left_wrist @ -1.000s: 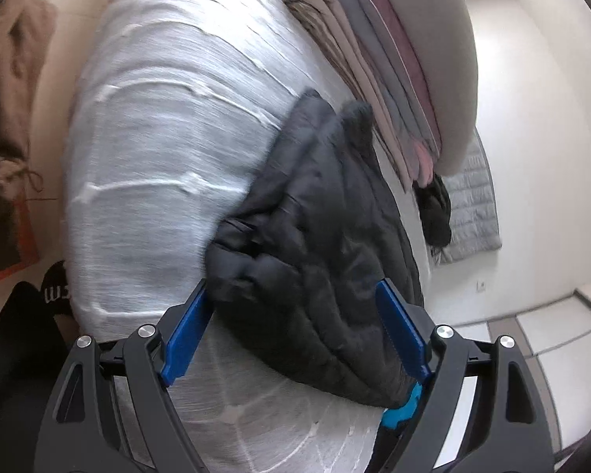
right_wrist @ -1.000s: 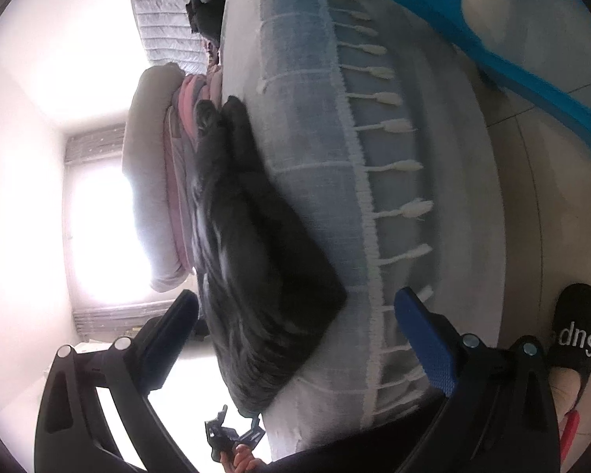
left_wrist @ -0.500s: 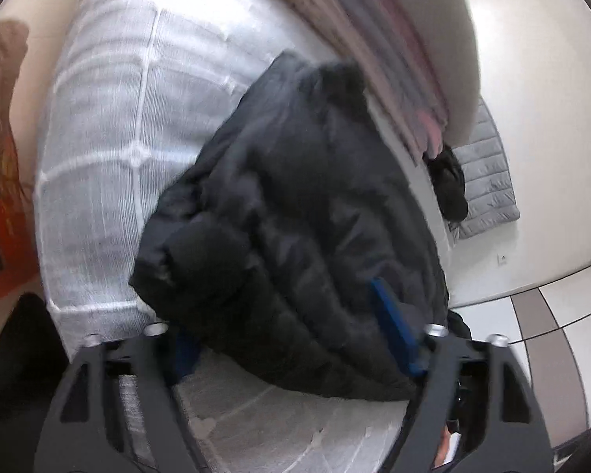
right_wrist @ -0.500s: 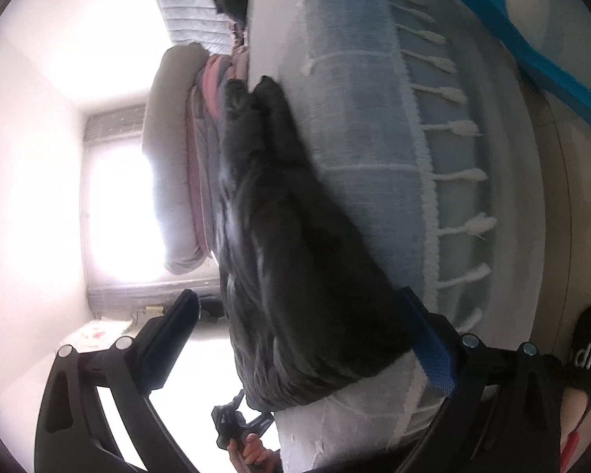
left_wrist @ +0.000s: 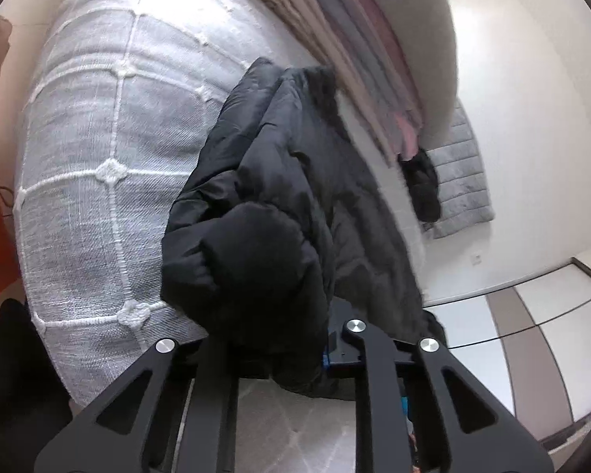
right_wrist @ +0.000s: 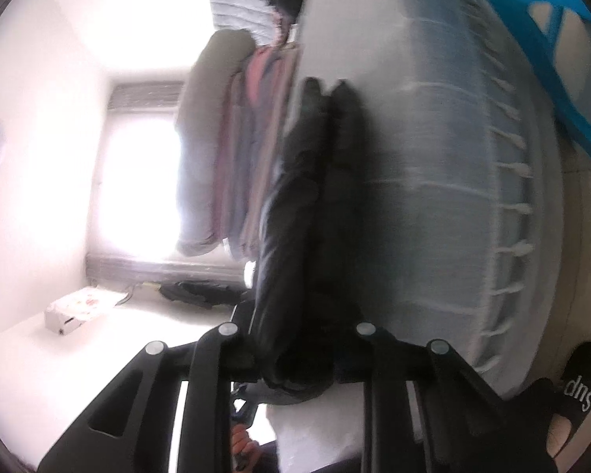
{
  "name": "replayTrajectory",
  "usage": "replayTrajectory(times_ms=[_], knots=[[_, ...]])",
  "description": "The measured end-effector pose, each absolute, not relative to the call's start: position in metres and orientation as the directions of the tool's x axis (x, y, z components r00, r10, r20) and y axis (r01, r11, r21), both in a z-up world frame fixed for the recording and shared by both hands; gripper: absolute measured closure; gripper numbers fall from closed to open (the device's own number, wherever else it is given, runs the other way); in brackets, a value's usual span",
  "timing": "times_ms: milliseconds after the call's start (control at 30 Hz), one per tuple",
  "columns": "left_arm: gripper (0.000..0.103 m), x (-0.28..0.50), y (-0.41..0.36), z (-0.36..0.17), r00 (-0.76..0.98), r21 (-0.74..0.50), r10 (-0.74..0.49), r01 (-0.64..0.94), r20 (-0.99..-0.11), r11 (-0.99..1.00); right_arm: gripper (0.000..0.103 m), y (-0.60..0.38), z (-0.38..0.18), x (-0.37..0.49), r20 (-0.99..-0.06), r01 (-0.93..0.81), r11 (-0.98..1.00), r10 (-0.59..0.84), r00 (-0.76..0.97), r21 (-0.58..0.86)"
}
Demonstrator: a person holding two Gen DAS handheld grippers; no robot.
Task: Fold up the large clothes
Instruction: 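Grasp the jacket end with the left tool while the right tool grips it too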
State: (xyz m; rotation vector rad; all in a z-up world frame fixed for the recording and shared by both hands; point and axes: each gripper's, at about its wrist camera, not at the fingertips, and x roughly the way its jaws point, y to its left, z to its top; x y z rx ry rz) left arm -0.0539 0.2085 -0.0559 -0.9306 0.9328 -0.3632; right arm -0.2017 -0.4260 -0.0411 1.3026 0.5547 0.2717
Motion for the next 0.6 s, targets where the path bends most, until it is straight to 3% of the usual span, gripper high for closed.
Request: replayTrajectory(times_ms=[133, 267, 333, 400, 533, 600], knots=[[0.091, -0.074, 0.221, -0.037, 0.584, -0.82, -0.642, -0.074, -0.497, 0.567, 0.079, -0.41, -0.018, -0.218, -0.218, 0.065, 0.291, 0.531, 0.819, 0.955], [0.089, -0.093, 0.237, -0.043, 0.554, -0.798, -0.629, -0.112, -0.545, 0.592, 0.076, -0.396, -0.024, -0.23, -0.301, 0.099, 0.355, 0.578, 0.759, 0.93], [0.077, -0.089, 0.241, -0.054, 0.527, -0.803, -0.639, -0.157, -0.561, 0.575, 0.062, -0.401, -0.041, -0.234, -0.336, 0.151, 0.342, 0.586, 0.737, 0.928], [0.066, -0.087, 0.241, -0.061, 0.515, -0.778, -0.616, -0.182, -0.596, 0.601, 0.033, -0.407, -0.054, -0.234, -0.329, 0.186, 0.29, 0.592, 0.736, 0.939], [0.04, -0.081, 0.24, -0.07, 0.513, -0.761, -0.593, -0.209, -0.62, 0.614, 0.026, -0.413, -0.07, -0.223, -0.308, 0.209, 0.231, 0.609, 0.73, 0.95], [0.038, -0.077, 0.243, -0.074, 0.523, -0.765, -0.586, -0.234, -0.619, 0.6, 0.025, -0.412, -0.074, -0.212, -0.303, 0.215, 0.214, 0.617, 0.726, 0.953]])
